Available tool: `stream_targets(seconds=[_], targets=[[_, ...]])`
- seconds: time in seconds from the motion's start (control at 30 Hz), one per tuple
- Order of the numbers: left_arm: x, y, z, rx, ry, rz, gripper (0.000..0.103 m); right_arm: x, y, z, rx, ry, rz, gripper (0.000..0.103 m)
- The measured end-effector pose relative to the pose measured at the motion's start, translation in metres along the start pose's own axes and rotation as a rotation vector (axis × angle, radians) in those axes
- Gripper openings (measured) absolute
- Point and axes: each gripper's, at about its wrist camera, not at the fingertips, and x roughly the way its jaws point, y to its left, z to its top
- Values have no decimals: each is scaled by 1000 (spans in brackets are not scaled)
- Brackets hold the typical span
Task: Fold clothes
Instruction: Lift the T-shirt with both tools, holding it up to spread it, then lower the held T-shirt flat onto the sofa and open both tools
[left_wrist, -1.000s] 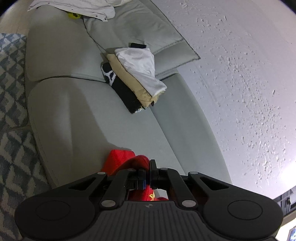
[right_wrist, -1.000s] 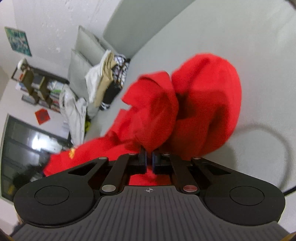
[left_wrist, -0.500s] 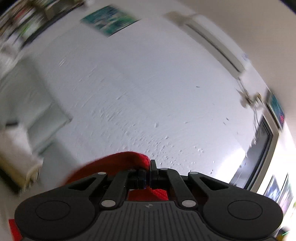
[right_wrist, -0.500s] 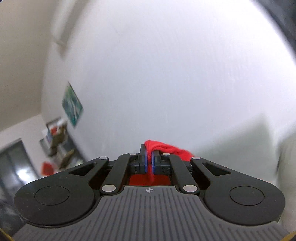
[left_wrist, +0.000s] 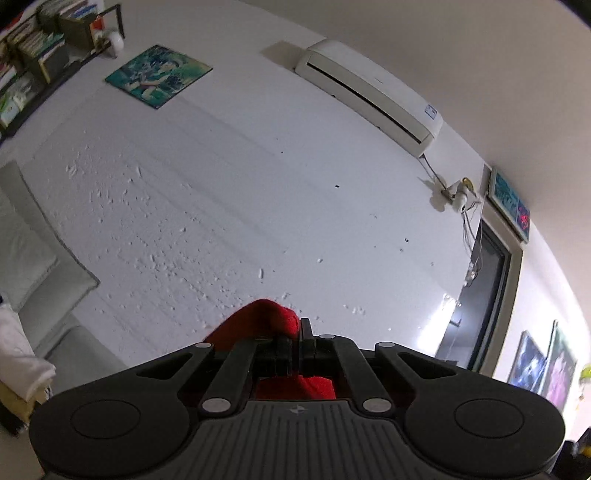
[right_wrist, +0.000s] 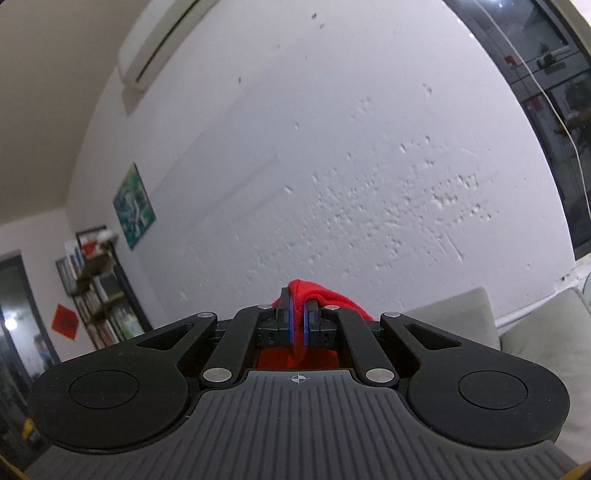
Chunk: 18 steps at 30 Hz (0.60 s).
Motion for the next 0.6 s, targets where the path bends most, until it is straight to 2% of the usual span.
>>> stream_targets(seconds=[0.1, 0.17, 0.3, 0.37, 0.43, 0.5, 0.53, 0.6], targets=[[11, -4, 4, 9, 56, 24, 1, -5, -2, 4, 26, -15, 10, 4], [32, 4, 4, 8, 121, 55, 1, 7, -7, 7, 17, -1, -9, 4], [100, 56, -18, -35, 324, 187, 1, 81, -34, -12, 11, 126, -97, 5], [141, 88, -39, -26, 426, 263, 1, 132, -59, -28, 26, 209, -156, 5], [185, 118, -59, 5, 494, 323, 1, 186, -81, -45, 6, 275, -216, 4], [221, 131, -67, 49, 489, 348, 1, 234, -92, -52, -27, 304, -274, 4], [230, 127, -62, 73, 454, 325, 1, 252, -94, -52, -41, 301, -292, 4], [247, 117, -50, 125, 382, 279, 1, 270, -88, -38, -72, 236, -289, 4]])
